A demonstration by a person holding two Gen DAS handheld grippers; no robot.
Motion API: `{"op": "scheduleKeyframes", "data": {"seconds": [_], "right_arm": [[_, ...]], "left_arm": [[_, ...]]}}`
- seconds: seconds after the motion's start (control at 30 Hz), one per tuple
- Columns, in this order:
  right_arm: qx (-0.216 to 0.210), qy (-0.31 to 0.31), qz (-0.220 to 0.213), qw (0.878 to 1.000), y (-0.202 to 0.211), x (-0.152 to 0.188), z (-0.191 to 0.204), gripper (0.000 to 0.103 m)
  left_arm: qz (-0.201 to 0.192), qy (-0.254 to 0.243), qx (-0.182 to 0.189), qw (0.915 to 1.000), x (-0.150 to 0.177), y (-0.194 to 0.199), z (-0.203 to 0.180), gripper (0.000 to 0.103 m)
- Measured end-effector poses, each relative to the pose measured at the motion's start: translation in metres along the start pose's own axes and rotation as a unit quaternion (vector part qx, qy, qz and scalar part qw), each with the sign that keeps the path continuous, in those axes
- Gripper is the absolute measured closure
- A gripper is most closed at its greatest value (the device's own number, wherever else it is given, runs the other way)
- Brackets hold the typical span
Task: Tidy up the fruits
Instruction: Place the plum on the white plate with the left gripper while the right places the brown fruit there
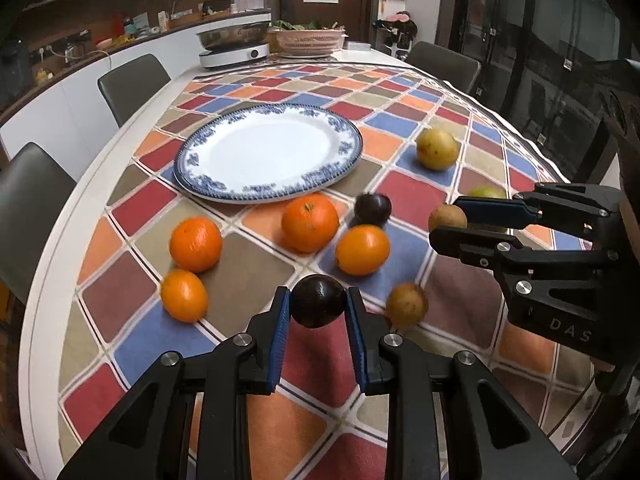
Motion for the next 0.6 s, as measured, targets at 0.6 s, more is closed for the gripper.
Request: {"op": "scheduleKeyframes", "data": {"seconds": [0.6], "right_arm": [[-0.037, -0.019, 0.041, 0.998, -0.037, -0.091, -0.019, 0.073]], "left_arm": [[0.019, 0.016, -0.011, 0.9996, -0.09, -0.024, 0.045, 0.075]]}}
Point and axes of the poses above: each gripper's, at about its wrist camera, not at the fingertips, and y roughly against the way its jaws point, z to its left, x to its underside, the point moved 6 cm from there along -y, roughly the way its jaws point, and after that the axes turned 4 degrees about z, right-handed, at the moved point
